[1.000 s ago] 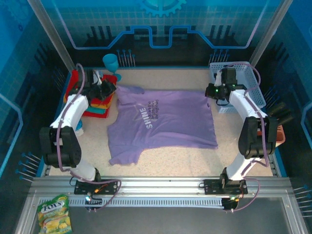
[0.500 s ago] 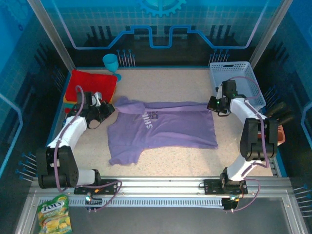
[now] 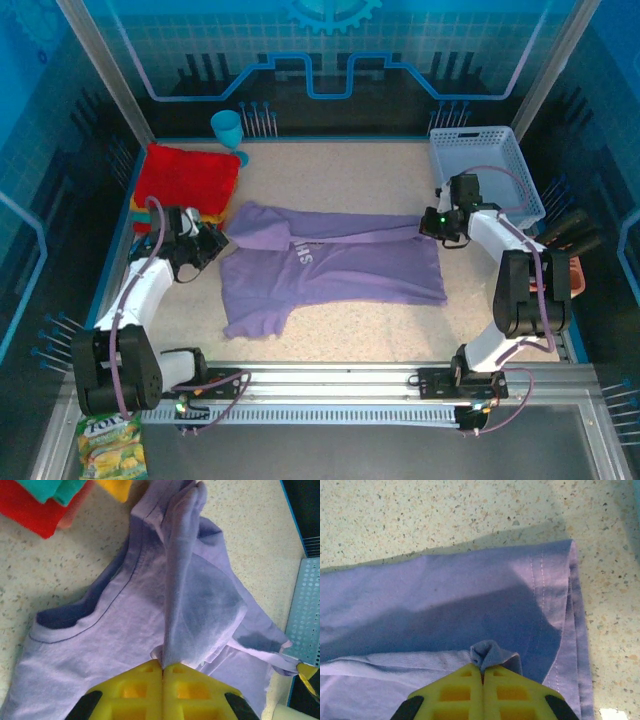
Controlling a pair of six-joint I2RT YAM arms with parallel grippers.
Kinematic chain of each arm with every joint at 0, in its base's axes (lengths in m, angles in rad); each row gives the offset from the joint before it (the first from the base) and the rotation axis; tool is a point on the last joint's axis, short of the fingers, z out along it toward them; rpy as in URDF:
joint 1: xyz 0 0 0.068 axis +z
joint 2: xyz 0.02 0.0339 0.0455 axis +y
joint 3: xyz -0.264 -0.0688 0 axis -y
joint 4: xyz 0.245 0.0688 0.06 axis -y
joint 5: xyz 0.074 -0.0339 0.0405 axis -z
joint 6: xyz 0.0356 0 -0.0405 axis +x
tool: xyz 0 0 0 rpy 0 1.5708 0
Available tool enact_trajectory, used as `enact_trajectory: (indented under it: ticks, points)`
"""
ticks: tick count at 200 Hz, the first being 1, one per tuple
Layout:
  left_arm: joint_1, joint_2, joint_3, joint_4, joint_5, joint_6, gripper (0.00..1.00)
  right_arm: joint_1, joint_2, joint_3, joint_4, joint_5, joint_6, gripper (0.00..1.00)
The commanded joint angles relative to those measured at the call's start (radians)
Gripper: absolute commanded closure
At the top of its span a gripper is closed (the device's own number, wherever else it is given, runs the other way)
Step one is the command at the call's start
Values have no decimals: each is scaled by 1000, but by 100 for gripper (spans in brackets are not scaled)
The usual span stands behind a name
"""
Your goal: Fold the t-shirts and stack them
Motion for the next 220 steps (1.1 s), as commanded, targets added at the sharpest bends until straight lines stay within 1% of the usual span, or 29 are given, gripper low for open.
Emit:
enact_trajectory:
  ticks: [1,23,66,78,85,109,114,120,132,135,141,147,153,165,170,182,195,220]
  points:
    - [12,-11,-61,-15,8,-34,100,7,-32,-25,-26,41,-5,100]
    - [12,-14,-97,-6,1,-46,100,9,-32,-34,-29,43,1,100]
    - [13,-43,-124,-59,-55,-27,100,11,-43,-56,-48,96,13,100]
    - [15,-44,-132,-67,-66,-20,100,12,-44,-61,-47,94,15,97]
    - [16,-41,-134,-72,-68,-14,100,13,-46,-61,-50,101,15,97]
    - [20,-44,-132,-112,-84,8,91,12,-67,-68,-64,149,17,92]
    - [20,-47,-133,-120,-89,13,86,12,-72,-70,-64,157,18,91]
    - [20,-51,-134,-130,-90,18,78,11,-76,-69,-65,160,22,88]
    - [20,-54,-128,-147,-82,19,54,11,-85,-67,-66,158,28,77]
    - [20,-56,-128,-148,-77,17,50,11,-85,-66,-67,157,29,75]
    - [20,-60,-126,-149,-69,11,47,12,-90,-63,-68,157,30,72]
    - [20,-63,-122,-156,-68,7,45,12,-95,-61,-74,159,32,69]
    - [20,-68,-110,-172,-73,10,43,11,-103,-58,-79,158,33,63]
    - [20,-80,-84,-178,-81,16,42,15,-118,-56,-81,145,32,39]
    - [20,-86,-73,-168,-83,15,42,16,-127,-56,-77,136,29,34]
    - [21,-86,-35,-137,-79,10,42,20,-139,-56,-59,107,23,27]
    - [14,-52,27,-105,-74,7,44,25,-141,-52,-36,103,21,21]
    - [-49,81,188,-92,-118,39,45,30,-100,3,-25,110,26,19]
